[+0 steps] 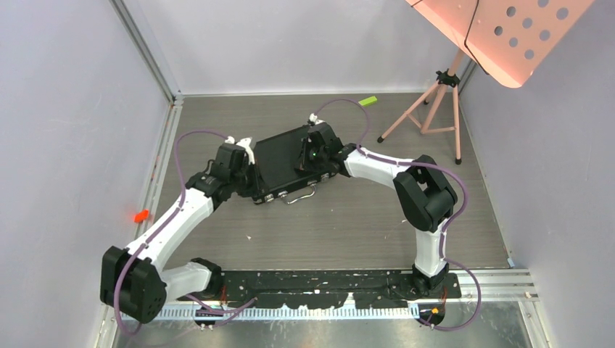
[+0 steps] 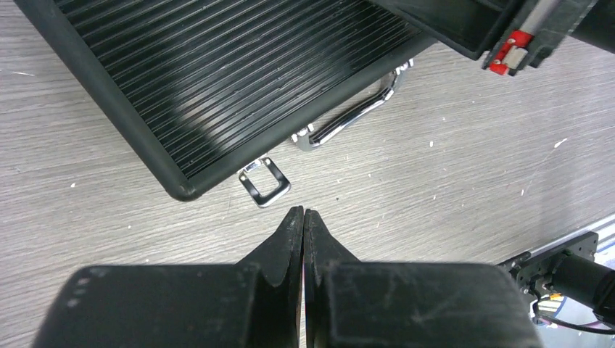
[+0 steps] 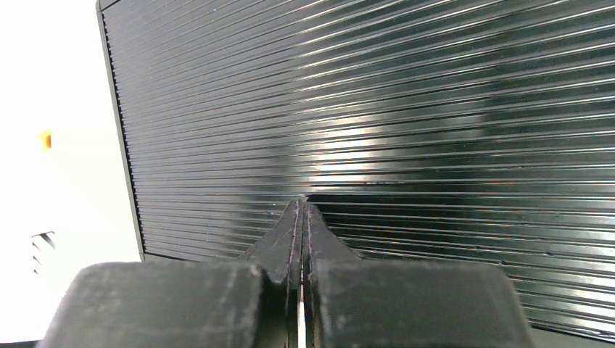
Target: Pack up texas hold em set
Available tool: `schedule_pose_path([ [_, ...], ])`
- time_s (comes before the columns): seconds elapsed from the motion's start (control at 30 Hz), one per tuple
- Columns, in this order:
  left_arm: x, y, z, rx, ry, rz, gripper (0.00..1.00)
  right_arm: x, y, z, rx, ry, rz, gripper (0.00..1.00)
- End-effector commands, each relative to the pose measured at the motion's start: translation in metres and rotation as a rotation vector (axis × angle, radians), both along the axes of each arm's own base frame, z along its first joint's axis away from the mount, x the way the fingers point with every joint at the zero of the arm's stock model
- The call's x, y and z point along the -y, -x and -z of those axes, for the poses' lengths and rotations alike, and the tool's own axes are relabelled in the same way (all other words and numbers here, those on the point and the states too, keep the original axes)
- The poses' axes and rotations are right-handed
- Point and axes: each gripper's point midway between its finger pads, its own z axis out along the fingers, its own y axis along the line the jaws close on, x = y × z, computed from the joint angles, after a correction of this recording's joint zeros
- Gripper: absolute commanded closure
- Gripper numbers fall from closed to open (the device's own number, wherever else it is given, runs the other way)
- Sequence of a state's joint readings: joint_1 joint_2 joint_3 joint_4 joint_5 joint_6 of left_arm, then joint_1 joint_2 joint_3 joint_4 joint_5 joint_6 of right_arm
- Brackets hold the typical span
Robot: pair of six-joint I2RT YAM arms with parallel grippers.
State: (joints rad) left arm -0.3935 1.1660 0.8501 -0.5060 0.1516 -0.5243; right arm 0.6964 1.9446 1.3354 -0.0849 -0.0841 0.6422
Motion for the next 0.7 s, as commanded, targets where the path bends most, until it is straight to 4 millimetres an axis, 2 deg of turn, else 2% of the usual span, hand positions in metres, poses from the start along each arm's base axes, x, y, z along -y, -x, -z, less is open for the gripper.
schedule_pose_path([
  [0.0, 0.003, 0.002, -0.028, 0.054, 0.043, -0.006, 1.00, 0.023, 0.020, 0.038, -0.098, 0.114, 0.019, 0.99],
  [0.07, 0.004, -0.001, -0.025, 0.068, 0.040, -0.013, 1.00, 0.023, 0.022, 0.038, -0.102, 0.103, 0.020, 0.99],
  [0.17, 0.005, -0.005, -0.002, 0.042, 0.033, -0.022, 1.00, 0.021, 0.022, 0.037, -0.104, 0.094, 0.020, 0.99],
  [0.33, 0.014, 0.006, 0.060, -0.091, 0.030, -0.009, 1.00, 0.024, 0.024, 0.037, -0.101, 0.100, 0.019, 0.99],
  [0.43, -0.001, 0.010, 0.102, -0.121, -0.049, -0.064, 1.00, 0.022, 0.024, 0.033, -0.096, 0.085, 0.013, 0.99],
  [0.47, -0.005, 0.009, 0.110, -0.118, -0.067, -0.080, 1.00, 0.022, 0.025, 0.033, -0.098, 0.084, 0.013, 0.99],
  [0.57, -0.008, 0.004, 0.119, -0.102, -0.077, -0.113, 1.00, 0.021, 0.026, 0.031, -0.097, 0.073, 0.010, 0.99],
  [0.67, -0.014, -0.003, 0.116, -0.046, -0.093, -0.154, 1.00, 0.025, 0.027, 0.026, -0.083, 0.076, 0.016, 0.99],
])
